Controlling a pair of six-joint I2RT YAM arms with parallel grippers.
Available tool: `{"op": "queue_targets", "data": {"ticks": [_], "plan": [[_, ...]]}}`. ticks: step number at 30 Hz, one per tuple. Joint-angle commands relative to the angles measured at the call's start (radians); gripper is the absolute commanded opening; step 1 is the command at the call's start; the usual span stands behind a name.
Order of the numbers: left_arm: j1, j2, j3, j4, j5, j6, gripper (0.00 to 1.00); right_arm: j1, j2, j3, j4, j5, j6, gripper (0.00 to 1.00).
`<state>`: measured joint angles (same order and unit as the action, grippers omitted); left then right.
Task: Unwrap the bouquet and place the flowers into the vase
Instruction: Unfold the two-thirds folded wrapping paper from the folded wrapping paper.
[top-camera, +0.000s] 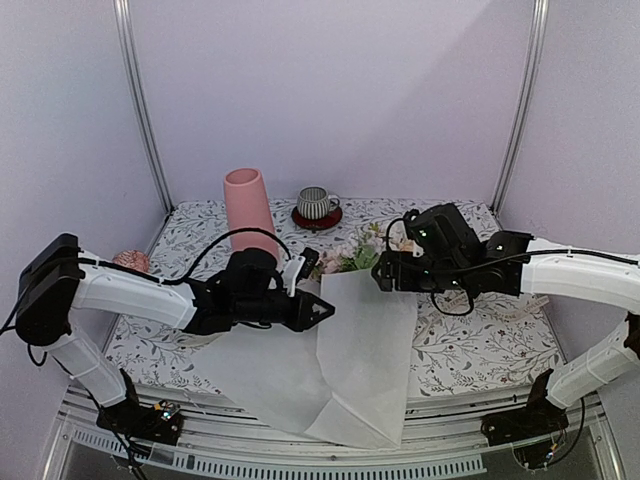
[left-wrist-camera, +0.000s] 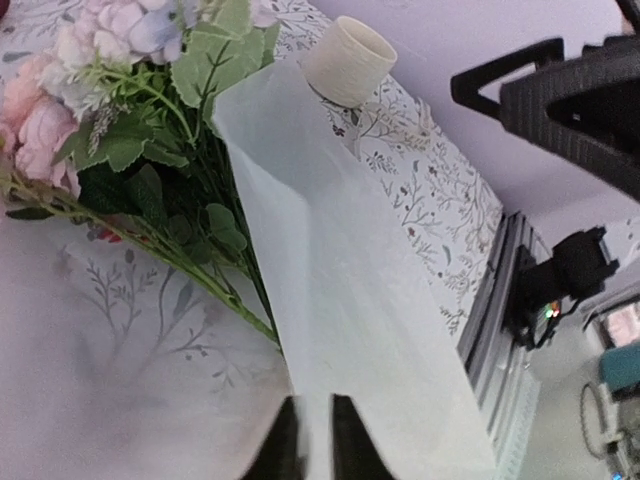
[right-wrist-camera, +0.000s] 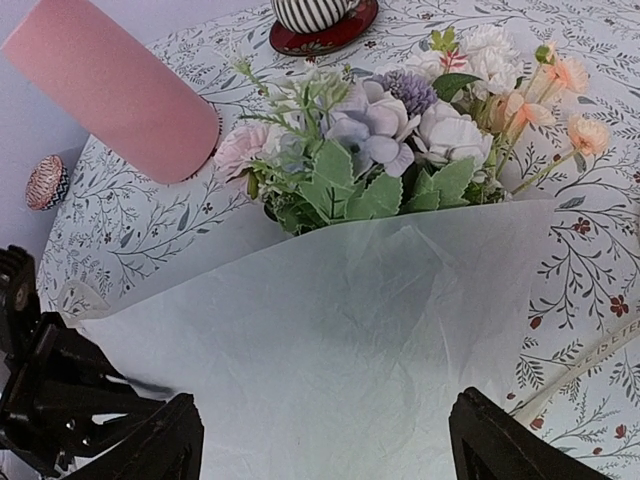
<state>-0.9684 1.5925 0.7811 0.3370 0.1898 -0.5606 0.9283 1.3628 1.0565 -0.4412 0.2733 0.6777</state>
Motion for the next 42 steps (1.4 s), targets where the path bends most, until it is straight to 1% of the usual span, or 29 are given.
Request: {"op": "queue_targets", "data": {"ticks": [1,6,12,17,21,27,33,42], "plan": [[-0.018,0.023,0.034,0.051,0.041,0.006,0.0,-0.001,-0.043,-0.015,0.025,0.001,-0.014,0.87],[-0.023,-0.011,0.049,0.034,0.04,0.021,0.0,-0.002,-0.062,-0.02,0.016,0.02,-0.017,0.87],[-0.037,-0.05,0.096,0.011,0.056,0.039,0.0,-0.001,-0.094,-0.022,-0.031,0.106,0.003,0.87],[-0.051,-0.036,0.177,-0.007,0.083,0.044,0.0,-0.01,-0.118,-0.02,-0.105,0.186,0.021,0.88],[-0.07,-0.007,0.261,-0.019,0.102,0.051,0.0,-0.043,-0.139,-0.021,-0.16,0.202,0.016,0.9],[-0.108,0.07,0.408,-0.015,0.14,0.056,0.0,-0.125,-0.194,-0.042,-0.249,0.225,0.025,0.92],[-0.153,0.207,0.535,0.025,0.158,0.036,0.0,-0.221,-0.283,-0.082,-0.288,0.231,0.044,0.93],[-0.194,0.437,0.686,0.118,0.218,-0.037,0.0,-0.248,-0.331,-0.083,-0.339,0.239,0.039,0.95]]}}
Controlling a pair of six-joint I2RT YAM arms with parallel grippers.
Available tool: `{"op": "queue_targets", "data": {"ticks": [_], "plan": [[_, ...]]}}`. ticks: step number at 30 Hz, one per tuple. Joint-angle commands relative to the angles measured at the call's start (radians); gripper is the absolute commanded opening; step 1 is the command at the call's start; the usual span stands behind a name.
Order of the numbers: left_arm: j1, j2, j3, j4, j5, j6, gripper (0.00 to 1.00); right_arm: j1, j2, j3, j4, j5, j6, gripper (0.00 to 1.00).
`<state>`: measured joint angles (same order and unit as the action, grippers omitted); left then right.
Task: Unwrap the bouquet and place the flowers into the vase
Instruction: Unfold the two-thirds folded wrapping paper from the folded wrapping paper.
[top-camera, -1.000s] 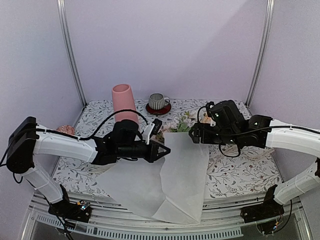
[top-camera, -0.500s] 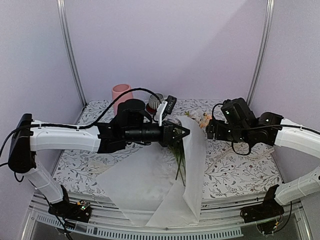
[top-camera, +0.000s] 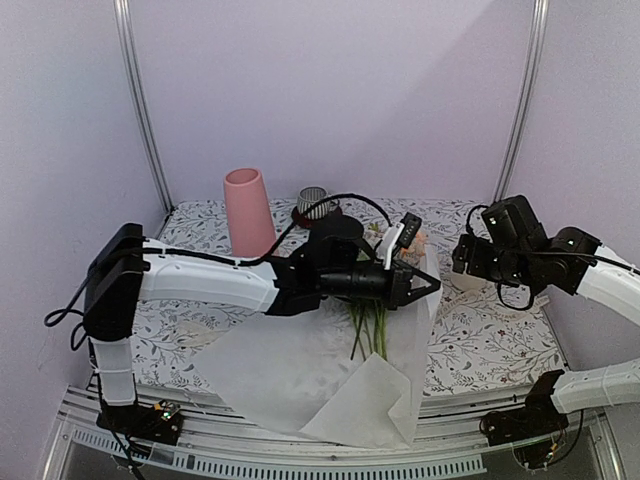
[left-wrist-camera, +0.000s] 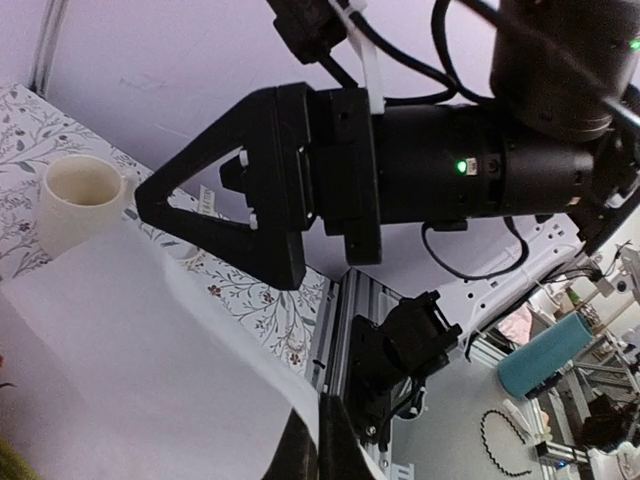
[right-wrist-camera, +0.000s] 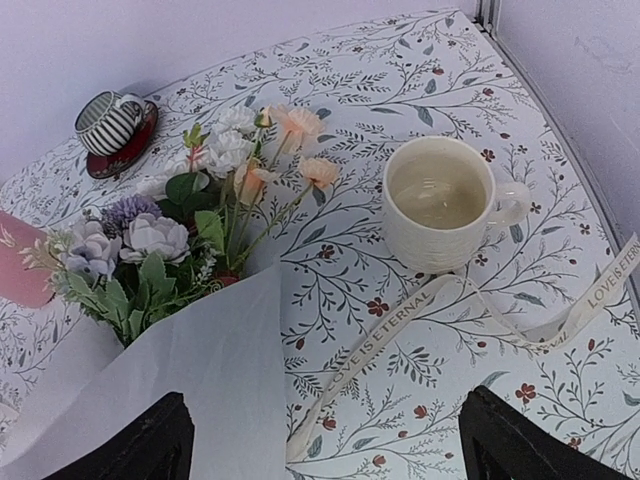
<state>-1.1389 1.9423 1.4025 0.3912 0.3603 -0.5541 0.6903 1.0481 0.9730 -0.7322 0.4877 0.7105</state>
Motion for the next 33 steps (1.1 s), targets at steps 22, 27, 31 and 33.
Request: {"op": "queue_targets", "data": {"ticks": [22,27,31,33], "plan": [[-0.053,-0.026,0.129,-0.01,0.03,0.036,0.58,-0.032,-0.046,0.07,-0.118,-0.041,-0.044,0.99],[-0.052,-0.14,0.052,-0.07,-0.031,0.08,0.64,-0.033,-0.055,0.096,-0.113,-0.12,-0.09,0.99],[-0.051,-0.24,-0.037,-0.127,-0.113,0.106,0.68,-0.032,-0.065,0.131,-0.131,-0.146,-0.121,0.99],[-0.05,-0.29,-0.086,-0.159,-0.157,0.117,0.69,-0.032,-0.071,0.156,-0.151,-0.142,-0.125,0.99]]}}
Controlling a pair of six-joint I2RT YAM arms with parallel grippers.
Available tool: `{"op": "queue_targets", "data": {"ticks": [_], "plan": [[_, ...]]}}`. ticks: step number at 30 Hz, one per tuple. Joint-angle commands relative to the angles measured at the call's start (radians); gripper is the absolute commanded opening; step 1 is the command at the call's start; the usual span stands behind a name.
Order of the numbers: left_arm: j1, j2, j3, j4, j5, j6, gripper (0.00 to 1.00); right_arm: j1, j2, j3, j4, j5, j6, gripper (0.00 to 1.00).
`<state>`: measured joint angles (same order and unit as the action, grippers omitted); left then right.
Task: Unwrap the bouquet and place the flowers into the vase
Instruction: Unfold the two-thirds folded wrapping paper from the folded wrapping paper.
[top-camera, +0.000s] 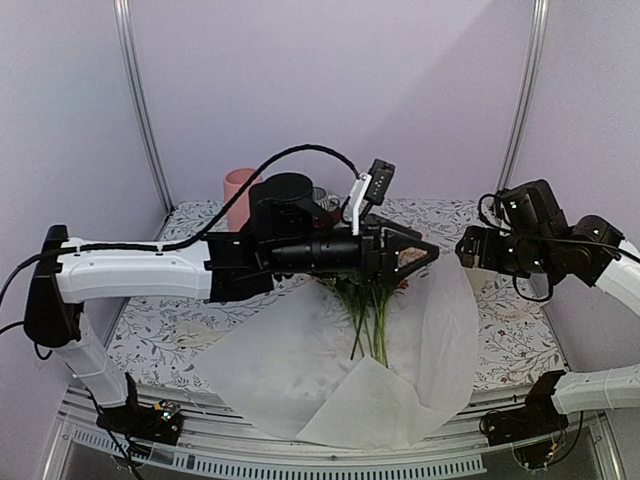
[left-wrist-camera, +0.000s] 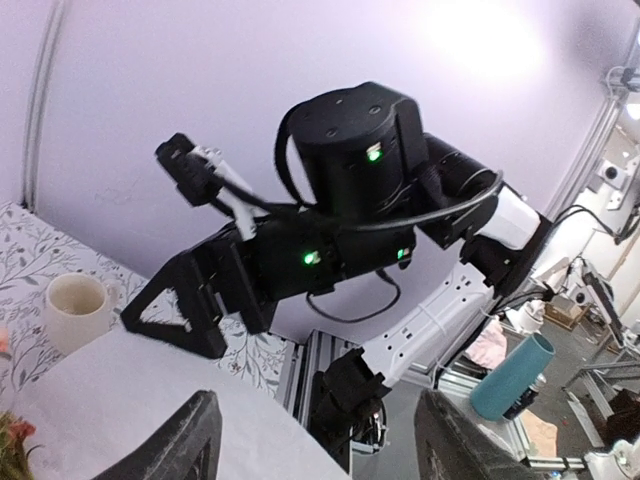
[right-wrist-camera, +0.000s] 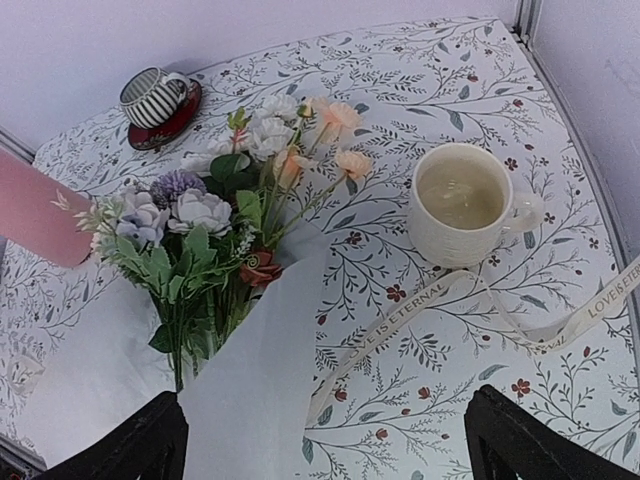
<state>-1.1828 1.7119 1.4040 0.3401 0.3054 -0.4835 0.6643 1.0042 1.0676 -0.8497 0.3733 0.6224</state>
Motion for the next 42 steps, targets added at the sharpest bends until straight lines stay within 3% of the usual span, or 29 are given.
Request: {"op": "queue_targets", "data": {"ticks": [1,12,18,23,32,42], "plan": [[-0.005,-0.086,-0.111,-0.127,-0.126,0.05,0.69,-0.006,-0.031,0.074,-0.043,-0.023,-0.04,0.99],[0.027,-0.252,-0.325,-0.207,-0.241,0.019,0.68,-0.006,-0.05,0.305,-0.136,-0.054,-0.153,0.99],[0.036,-0.278,-0.388,-0.267,-0.282,-0.01,0.67,-0.006,-0.047,0.355,-0.058,-0.274,-0.221,0.99],[0.056,-0.315,-0.466,-0.289,-0.305,-0.051,0.66,-0.005,0.006,0.179,0.084,-0.493,-0.215,0.99],[0.11,-0.327,-0.578,-0.295,-0.319,-0.116,0.67,-0.006,0.107,-0.209,0.537,-0.727,-0.076,0.89],[0.162,-0.316,-0.68,-0.235,-0.32,-0.16,0.53,-0.008,0.23,-0.376,0.708,-0.713,-0.036,0.83]]}}
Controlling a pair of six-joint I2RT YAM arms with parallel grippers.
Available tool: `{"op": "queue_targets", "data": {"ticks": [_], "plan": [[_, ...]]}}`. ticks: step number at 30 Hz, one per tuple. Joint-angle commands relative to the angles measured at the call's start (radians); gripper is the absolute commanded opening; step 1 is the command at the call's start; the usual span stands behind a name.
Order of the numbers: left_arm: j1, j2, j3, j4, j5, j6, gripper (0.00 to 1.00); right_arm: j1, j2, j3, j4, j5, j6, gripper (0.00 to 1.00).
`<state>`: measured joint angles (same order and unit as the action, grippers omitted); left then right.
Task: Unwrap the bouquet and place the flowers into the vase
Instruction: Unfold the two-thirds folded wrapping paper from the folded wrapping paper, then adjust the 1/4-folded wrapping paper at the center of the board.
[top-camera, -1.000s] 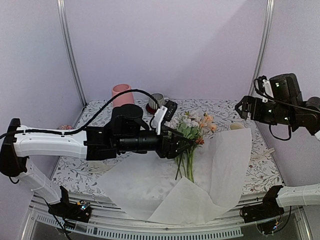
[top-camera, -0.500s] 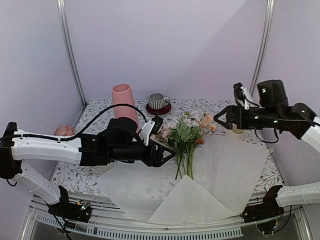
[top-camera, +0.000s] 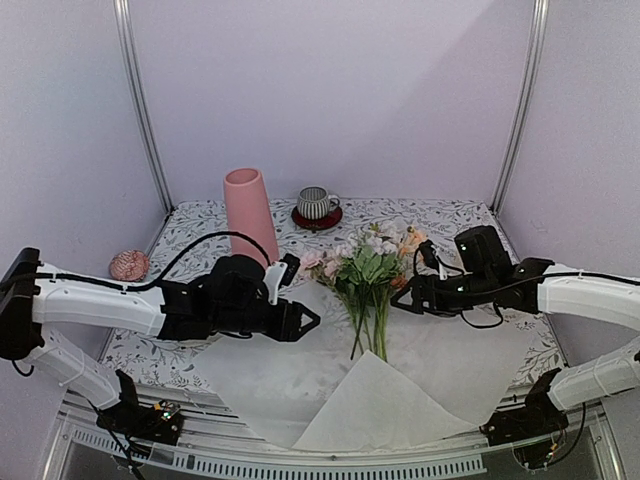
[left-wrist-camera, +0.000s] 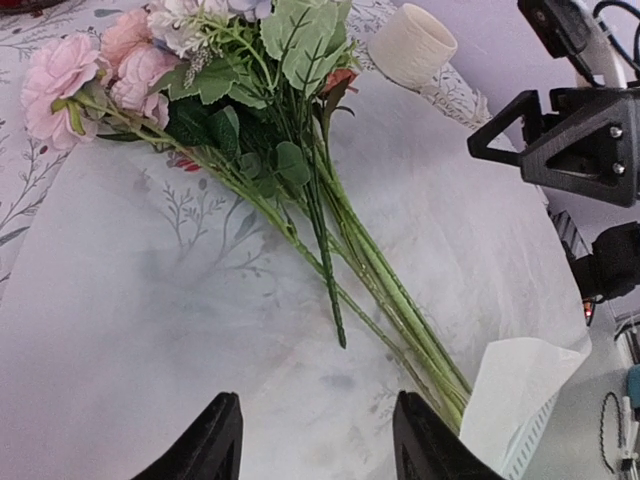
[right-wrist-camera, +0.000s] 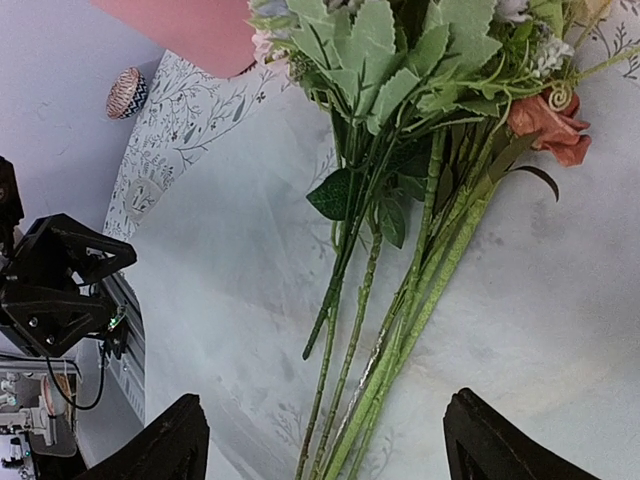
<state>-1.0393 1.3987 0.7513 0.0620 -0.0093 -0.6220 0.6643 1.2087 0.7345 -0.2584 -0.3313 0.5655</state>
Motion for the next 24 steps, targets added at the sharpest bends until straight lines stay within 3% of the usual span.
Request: {"op": "queue_targets", "data": {"ticks": [1,5,10,21,24], "plan": [[0.02,0.002,-0.033,0.052,0.001,-0.022,0.53,-0.008,0.033,-0.053,0.128,-0.004,0.019,0.82],[0.024,0.043,-0.041,0.09,0.032,-0.035,0.48,-0.017,0.06,-0.095,0.181,-0.015,0.018,0.8],[0.026,0.097,-0.034,0.113,0.048,-0.045,0.33,-0.065,0.074,-0.166,0.267,-0.084,0.028,0.76],[0.047,0.181,-0.029,0.143,0.068,-0.048,0.29,-0.131,0.148,-0.269,0.421,-0.188,0.037,0.73],[0.053,0.205,-0.032,0.162,0.083,-0.054,0.28,-0.14,0.177,-0.286,0.463,-0.2,0.043,0.66]]}}
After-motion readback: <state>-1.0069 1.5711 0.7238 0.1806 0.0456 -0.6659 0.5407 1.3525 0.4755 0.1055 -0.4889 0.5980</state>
